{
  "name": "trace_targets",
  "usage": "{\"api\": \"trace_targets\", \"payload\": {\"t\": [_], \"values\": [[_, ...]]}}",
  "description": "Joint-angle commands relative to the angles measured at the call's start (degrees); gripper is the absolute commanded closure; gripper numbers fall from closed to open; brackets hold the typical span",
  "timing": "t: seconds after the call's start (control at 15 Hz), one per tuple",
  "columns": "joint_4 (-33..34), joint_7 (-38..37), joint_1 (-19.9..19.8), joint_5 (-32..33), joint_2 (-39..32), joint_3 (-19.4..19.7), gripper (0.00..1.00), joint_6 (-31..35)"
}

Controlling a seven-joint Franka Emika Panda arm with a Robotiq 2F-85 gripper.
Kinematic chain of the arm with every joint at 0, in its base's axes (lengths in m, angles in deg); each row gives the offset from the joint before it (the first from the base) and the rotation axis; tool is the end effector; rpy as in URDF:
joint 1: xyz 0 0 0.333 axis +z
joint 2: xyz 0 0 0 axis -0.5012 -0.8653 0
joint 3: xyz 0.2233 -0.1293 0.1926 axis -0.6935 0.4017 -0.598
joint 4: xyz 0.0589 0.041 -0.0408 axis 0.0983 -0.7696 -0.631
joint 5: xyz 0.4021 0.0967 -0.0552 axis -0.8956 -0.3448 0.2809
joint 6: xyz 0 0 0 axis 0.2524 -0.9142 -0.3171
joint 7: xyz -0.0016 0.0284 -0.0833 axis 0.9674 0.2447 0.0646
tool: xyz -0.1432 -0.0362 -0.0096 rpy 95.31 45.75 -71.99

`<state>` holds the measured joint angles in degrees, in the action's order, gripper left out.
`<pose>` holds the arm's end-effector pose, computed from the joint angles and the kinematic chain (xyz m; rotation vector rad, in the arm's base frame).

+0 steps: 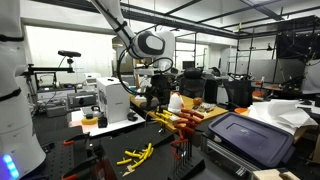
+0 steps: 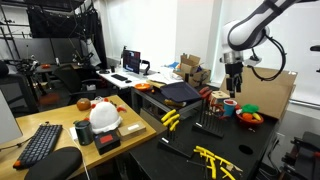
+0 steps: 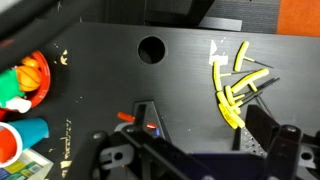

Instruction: Put the metal object with the yellow handle farthest from you on the table

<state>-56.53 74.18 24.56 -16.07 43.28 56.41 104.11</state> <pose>0.5150 -0.0987 0.2227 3.0714 0.1435 -0.3676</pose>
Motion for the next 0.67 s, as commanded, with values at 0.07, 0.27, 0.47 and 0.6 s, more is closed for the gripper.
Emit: {"api": "trace_targets", "payload": {"t": [0.07, 0.27, 0.47, 0.6], "values": [[9.90, 4.66, 0.16, -2.93, -11.29, -2.69, 0.00, -0.85], [15.08, 5.36, 0.17, -3.84, -17.01, -4.83, 0.00, -0.89], [18.59, 6.40, -0.29, -7.02, -20.74, -7.51, 0.00, 0.65], [20.83, 6.63, -0.08, -9.47, -23.08, -9.17, 0.00, 1.46]]}}
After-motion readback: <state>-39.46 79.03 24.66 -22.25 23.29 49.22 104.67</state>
